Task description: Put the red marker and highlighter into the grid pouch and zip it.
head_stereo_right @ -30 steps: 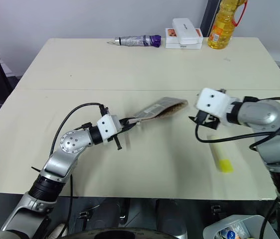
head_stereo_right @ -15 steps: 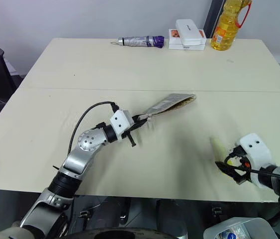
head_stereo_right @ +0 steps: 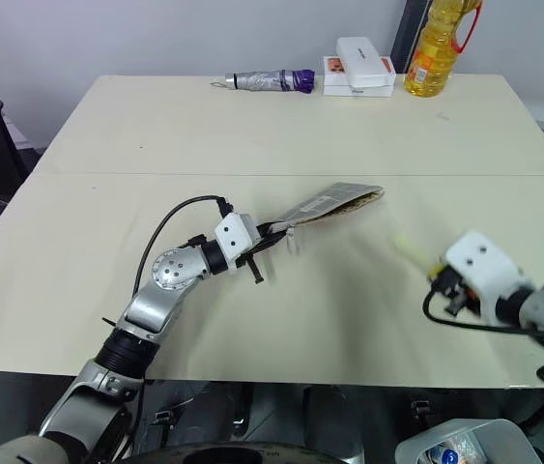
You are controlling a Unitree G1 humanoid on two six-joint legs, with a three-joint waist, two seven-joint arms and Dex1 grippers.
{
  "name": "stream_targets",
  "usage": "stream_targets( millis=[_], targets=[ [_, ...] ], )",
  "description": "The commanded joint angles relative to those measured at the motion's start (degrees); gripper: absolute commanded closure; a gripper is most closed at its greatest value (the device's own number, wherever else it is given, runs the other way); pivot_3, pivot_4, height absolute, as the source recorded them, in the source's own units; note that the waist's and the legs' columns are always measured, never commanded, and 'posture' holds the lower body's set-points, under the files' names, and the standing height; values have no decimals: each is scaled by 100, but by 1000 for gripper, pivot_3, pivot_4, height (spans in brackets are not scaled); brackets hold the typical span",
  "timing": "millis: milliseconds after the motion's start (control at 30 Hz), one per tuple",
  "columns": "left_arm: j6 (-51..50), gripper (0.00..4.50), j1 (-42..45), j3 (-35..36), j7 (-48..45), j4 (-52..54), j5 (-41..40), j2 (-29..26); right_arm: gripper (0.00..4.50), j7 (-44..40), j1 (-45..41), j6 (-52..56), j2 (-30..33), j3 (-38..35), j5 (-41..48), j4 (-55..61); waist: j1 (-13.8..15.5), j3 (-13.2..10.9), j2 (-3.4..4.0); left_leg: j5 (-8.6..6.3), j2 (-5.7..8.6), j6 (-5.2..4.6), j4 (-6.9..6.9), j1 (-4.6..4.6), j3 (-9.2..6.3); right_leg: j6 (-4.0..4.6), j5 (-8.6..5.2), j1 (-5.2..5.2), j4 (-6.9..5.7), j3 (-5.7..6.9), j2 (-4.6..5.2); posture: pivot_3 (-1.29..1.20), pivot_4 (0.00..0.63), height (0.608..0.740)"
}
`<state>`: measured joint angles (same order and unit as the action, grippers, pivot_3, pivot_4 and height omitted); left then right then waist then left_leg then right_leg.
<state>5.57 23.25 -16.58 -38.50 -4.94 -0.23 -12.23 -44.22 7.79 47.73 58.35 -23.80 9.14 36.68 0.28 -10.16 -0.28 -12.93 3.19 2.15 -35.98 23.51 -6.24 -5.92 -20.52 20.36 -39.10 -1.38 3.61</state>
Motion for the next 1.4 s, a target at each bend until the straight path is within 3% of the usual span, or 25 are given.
stream_targets(
  millis=[33, 267, 667, 1167, 1400],
  targets=[
    [100, 4500, 69, 77, 55, 123, -15, -22, 3638, -157, -371, -546, 412, 268, -126, -72, 22, -1, -3, 0, 0, 0, -1, 0, -1, -2, -3, -2, 1, 0, 0, 0, 150, 740],
    [92, 4500, 13, 50, 112, 222, 29, -25, 3638, -202, -1150, -809, 616, 841, -136, -420, 34, -3, -5, -2, 3, -3, -4, 6, 1, -4, -3, -1, 6, -1, 5, 0, 150, 740],
    [67, 4500, -32, -15, 62, 422, 43, -125, 3638, -317, -1570, -1204, 700, 1505, -396, -853, 27, -2, -4, -2, 2, -3, -4, 6, 0, -4, -3, 1, 5, -1, 5, 0, 150, 740],
    [353, 4500, -71, -327, -319, 508, 268, -499, 3638, -837, -2277, -2209, 1012, 2732, -1347, -904, 9, -2, -2, -2, 2, -2, -2, 6, 0, -4, -4, 3, 5, -1, 7, 0, 150, 740],
    [364, 4500, -8, -466, -639, 675, 186, -573, 3638, -1185, -3125, -2603, 463, 3612, -1746, -740, -25, -1, -1, -1, 1, -2, -1, 6, -2, -4, -4, 5, 5, -1, 7, 0, 150, 740]
  ],
)
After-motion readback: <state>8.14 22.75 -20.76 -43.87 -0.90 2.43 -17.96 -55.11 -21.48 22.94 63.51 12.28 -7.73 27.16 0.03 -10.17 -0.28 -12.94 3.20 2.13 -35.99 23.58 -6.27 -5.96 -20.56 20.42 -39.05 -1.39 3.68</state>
